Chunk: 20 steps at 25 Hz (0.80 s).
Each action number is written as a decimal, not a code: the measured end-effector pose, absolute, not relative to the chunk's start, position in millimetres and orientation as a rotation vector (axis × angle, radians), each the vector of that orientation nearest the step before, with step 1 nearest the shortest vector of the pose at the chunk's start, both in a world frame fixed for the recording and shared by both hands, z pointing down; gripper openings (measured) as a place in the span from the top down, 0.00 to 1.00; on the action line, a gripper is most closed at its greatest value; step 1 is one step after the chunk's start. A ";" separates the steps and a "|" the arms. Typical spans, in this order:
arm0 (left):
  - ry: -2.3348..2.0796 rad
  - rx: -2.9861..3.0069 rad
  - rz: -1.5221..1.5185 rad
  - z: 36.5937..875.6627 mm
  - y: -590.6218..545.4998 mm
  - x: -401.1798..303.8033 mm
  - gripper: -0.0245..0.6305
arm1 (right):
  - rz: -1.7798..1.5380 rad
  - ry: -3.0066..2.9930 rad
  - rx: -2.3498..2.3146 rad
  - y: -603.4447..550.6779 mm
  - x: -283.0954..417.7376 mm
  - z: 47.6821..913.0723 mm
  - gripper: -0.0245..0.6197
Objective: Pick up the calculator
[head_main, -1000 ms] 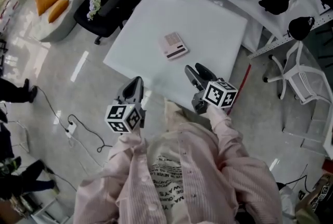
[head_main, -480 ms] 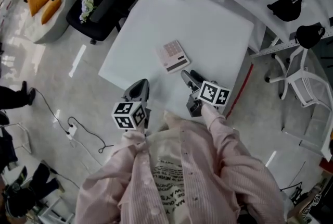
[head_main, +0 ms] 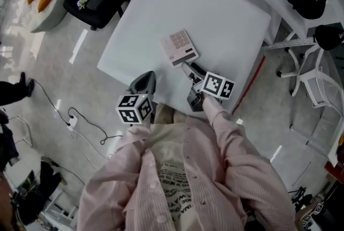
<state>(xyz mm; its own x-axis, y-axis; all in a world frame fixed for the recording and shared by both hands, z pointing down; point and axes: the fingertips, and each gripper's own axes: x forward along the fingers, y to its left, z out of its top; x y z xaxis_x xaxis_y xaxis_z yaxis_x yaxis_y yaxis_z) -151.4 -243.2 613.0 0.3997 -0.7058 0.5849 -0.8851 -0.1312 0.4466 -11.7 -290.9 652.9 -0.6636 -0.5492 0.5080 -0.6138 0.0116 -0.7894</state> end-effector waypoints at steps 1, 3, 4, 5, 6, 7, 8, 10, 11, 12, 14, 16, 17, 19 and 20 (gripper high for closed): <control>-1.365 1.886 0.297 614.5 -243.1 -151.7 0.96 | 1.775 -2.186 1.259 -292.2 -13.9 654.6 0.63; -1.371 1.873 0.298 616.9 -244.6 -153.2 0.96 | 1.796 -2.173 1.254 -296.5 -18.8 657.8 0.63; -1.373 1.868 0.298 617.9 -245.7 -153.6 0.96 | 1.810 -2.166 1.252 -298.7 -21.0 659.1 0.63; -1.373 1.865 0.294 618.7 -246.7 -153.6 0.96 | 1.827 -2.158 1.250 -300.6 -22.9 660.5 0.63; -1.373 1.864 0.285 619.0 -247.6 -153.2 0.96 | 1.846 -2.148 1.248 -302.3 -24.3 662.1 0.63; -1.372 1.865 0.272 618.8 -248.8 -152.7 0.96 | 1.866 -2.136 1.245 -303.9 -25.7 663.9 0.63; -1.369 1.866 0.257 618.5 -250.1 -152.3 0.96 | 1.889 -2.125 1.242 -305.6 -27.0 665.7 0.63; -1.362 1.868 0.243 619.1 -253.0 -151.4 0.96 | 1.933 -2.103 1.242 -309.5 -28.9 668.9 0.63; -1.357 1.870 0.245 620.0 -254.2 -150.7 0.96 | 1.951 -2.091 1.242 -311.1 -29.3 670.5 0.63; -1.351 1.872 0.249 621.1 -255.0 -149.9 0.96 | 1.968 -2.078 1.241 -312.2 -29.5 672.2 0.63; -1.338 1.871 0.254 623.3 -256.1 -149.2 0.96 | 2.001 -2.049 1.241 -313.3 -30.4 675.4 0.63; -1.323 1.871 0.257 624.7 -258.3 -149.0 0.96 | 2.046 -2.016 1.240 -314.2 -32.2 678.1 0.63; -1.315 1.874 0.262 625.1 -259.9 -148.4 0.96 | 2.070 -1.999 1.240 -314.8 -32.8 679.2 0.63; -1.299 1.885 0.277 625.5 -263.3 -147.4 0.96 | 2.103 -1.968 1.249 -317.0 -33.5 681.7 0.63; -1.293 1.889 0.284 625.7 -264.8 -147.5 0.96 | 2.116 -1.954 1.257 -318.1 -33.9 683.1 0.63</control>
<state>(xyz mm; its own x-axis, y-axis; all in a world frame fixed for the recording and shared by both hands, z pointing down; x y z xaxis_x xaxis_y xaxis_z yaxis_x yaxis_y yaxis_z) -147.5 -264.8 625.7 0.4495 -0.6760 0.5839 -0.8586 -0.1464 0.4914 -33.9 -318.1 683.1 -0.6799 -0.4978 0.5384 -0.4970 -0.2270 -0.8375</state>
